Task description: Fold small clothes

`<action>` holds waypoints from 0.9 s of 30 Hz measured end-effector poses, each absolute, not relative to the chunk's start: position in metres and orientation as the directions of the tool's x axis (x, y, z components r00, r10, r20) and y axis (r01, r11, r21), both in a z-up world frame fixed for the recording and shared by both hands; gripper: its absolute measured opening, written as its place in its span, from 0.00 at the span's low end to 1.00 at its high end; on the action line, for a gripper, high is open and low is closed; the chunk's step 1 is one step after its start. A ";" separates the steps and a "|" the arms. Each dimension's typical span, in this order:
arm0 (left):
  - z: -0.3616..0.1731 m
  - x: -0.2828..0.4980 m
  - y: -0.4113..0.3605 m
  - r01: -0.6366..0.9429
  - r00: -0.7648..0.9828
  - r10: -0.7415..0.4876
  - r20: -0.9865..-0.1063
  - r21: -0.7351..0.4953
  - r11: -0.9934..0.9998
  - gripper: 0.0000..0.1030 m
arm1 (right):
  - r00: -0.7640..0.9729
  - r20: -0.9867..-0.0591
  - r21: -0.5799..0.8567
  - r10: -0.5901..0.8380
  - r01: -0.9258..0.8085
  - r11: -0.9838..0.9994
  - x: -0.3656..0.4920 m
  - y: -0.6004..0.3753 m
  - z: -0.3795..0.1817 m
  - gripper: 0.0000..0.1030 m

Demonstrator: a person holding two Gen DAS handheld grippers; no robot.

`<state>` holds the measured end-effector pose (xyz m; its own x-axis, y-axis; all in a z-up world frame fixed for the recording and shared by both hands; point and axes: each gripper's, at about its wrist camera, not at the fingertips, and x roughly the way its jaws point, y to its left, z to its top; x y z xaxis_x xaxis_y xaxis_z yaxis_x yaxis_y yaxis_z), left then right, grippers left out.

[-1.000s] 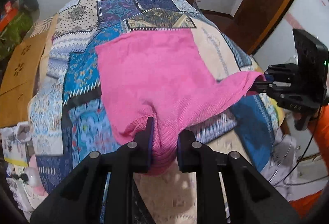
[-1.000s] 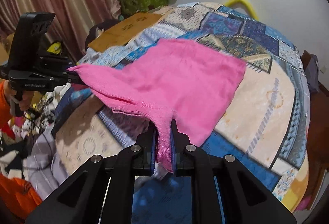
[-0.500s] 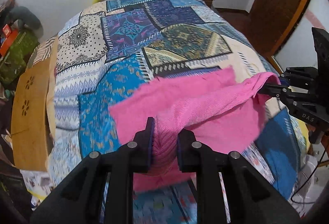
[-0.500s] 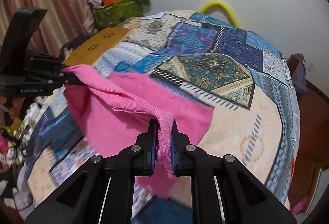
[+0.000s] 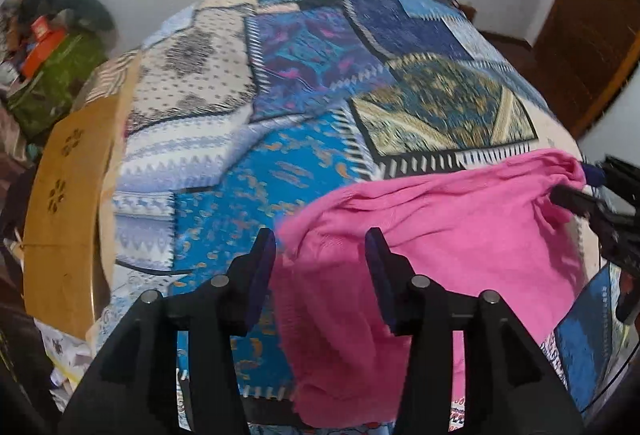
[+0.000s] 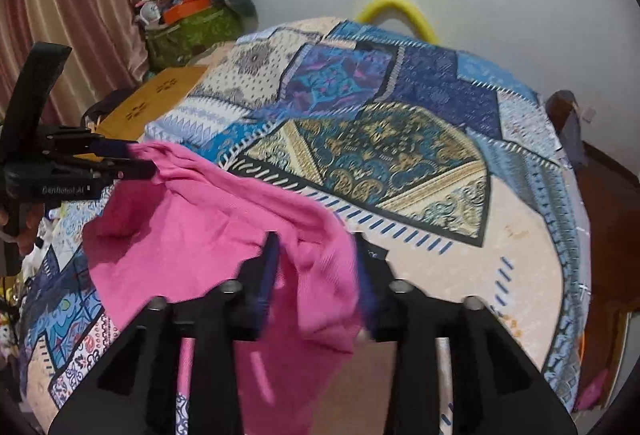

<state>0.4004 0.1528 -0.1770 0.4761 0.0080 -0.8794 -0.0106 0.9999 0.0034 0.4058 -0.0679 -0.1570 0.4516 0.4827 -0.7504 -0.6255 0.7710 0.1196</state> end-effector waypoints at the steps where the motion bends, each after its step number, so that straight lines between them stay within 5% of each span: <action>1: -0.175 0.399 0.156 -0.018 0.476 0.001 -0.879 -0.009 1.000 0.49 | 0.456 -0.746 0.121 0.486 -0.625 0.771 0.404 -0.070 -0.154 0.38; 13: -0.217 0.325 0.159 -0.007 0.387 0.003 -0.922 0.001 1.000 0.57 | 0.376 -0.799 0.152 0.470 -0.629 0.762 0.358 -0.093 -0.179 0.43; 17: -0.221 0.295 0.169 -0.045 0.430 0.026 -0.902 0.007 0.999 0.74 | 0.345 -0.826 0.166 0.445 -0.606 0.778 0.347 -0.106 -0.197 0.43; 27: -0.183 0.279 0.182 -0.048 0.495 0.027 -0.868 0.003 0.999 0.75 | 0.405 -0.793 0.180 0.455 -0.557 0.811 0.339 -0.129 -0.170 0.46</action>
